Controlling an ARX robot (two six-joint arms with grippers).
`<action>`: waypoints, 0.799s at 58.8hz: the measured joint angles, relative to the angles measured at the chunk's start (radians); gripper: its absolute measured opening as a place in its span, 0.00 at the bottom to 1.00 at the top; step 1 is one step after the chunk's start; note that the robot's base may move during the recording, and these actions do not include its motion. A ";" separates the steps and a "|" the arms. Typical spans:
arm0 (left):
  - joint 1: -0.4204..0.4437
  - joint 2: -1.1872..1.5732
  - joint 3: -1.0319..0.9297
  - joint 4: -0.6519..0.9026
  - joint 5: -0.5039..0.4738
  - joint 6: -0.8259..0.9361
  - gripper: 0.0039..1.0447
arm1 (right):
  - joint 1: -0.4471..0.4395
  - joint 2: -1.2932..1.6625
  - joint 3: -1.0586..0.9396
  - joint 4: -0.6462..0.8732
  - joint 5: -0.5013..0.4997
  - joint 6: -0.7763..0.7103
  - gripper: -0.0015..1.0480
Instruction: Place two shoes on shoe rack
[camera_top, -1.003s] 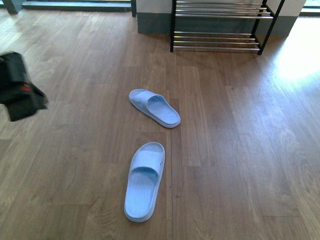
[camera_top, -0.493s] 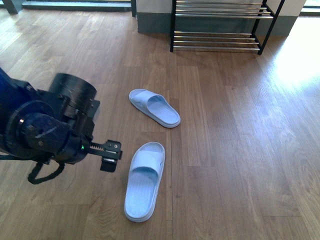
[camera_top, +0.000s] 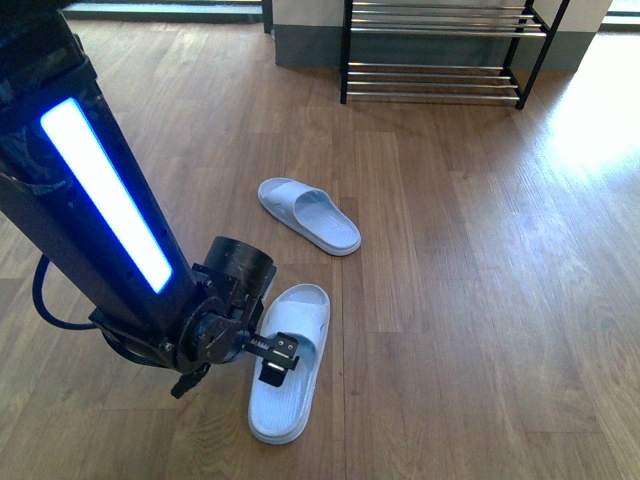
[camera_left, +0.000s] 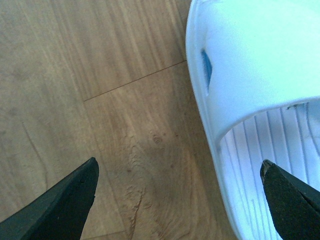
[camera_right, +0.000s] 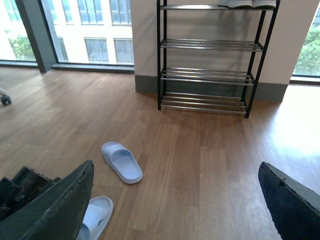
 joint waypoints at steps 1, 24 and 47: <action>0.000 0.006 0.006 0.010 0.006 -0.003 0.91 | 0.000 0.000 0.000 0.000 0.000 0.000 0.91; 0.039 0.132 0.132 0.072 -0.033 -0.017 0.91 | 0.000 0.000 0.000 0.000 0.000 0.000 0.91; 0.039 0.192 0.206 0.156 0.030 0.059 0.91 | 0.000 0.000 0.000 0.000 0.000 0.000 0.91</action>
